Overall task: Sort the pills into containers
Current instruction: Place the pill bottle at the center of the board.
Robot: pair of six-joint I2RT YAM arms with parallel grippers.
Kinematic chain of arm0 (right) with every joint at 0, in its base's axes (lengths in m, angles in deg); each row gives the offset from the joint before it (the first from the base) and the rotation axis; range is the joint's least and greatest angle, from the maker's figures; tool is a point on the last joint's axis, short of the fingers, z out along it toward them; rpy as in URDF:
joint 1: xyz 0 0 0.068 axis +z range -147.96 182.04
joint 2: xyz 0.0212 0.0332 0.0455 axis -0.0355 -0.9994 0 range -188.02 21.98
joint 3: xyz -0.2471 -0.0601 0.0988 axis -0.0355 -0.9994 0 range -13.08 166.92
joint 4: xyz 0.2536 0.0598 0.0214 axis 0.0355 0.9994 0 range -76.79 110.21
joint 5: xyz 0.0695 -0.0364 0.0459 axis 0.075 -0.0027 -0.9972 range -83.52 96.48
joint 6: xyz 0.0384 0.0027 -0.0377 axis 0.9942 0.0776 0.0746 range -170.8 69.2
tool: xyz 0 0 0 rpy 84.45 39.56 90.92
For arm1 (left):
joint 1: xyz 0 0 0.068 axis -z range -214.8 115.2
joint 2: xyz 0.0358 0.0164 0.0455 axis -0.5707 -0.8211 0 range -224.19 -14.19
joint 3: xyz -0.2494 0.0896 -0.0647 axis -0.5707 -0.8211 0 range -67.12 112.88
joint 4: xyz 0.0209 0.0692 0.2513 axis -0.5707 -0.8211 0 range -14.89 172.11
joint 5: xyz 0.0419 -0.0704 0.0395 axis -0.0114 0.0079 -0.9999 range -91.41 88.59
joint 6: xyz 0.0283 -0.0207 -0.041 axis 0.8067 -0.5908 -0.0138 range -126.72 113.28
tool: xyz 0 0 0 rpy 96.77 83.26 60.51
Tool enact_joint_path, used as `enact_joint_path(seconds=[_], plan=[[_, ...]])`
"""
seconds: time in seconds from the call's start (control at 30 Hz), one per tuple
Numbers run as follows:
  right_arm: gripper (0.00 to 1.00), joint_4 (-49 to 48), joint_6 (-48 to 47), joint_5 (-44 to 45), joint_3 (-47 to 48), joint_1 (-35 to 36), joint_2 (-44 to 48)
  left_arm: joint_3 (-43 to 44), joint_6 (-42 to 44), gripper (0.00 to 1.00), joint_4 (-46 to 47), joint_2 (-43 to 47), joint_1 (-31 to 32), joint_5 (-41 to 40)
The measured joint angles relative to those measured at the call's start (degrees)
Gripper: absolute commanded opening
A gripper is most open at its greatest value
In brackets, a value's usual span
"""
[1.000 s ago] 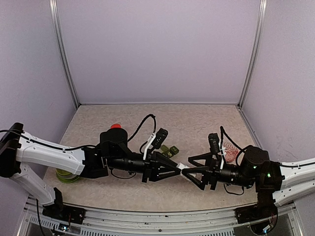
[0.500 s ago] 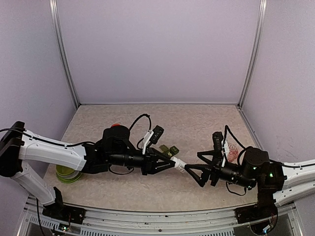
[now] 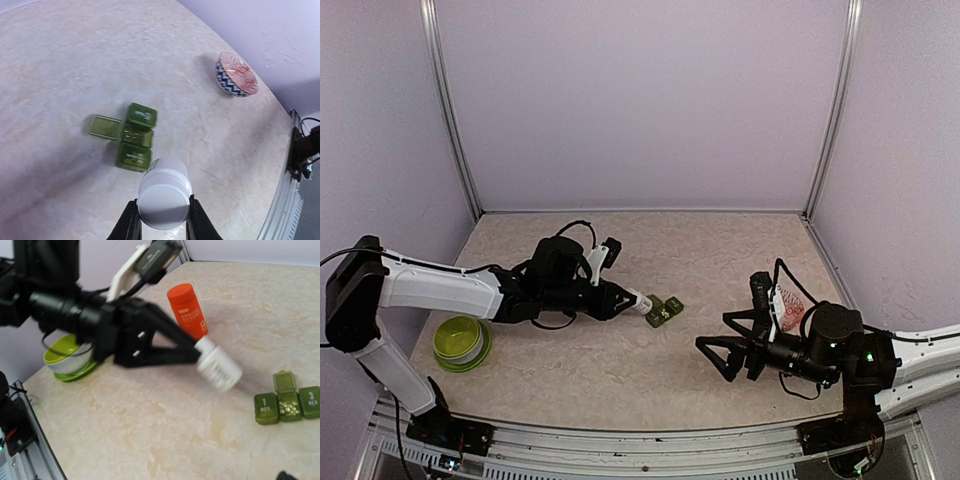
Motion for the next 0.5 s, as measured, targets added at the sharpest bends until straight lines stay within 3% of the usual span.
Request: enact_joint_path(seconds=[0.5], plan=[[1.00,0.00,0.31,-0.02,-0.63,0.00,0.00,17.29,5.92,0.11,-11.93,-15.67,-7.28,-14.51]])
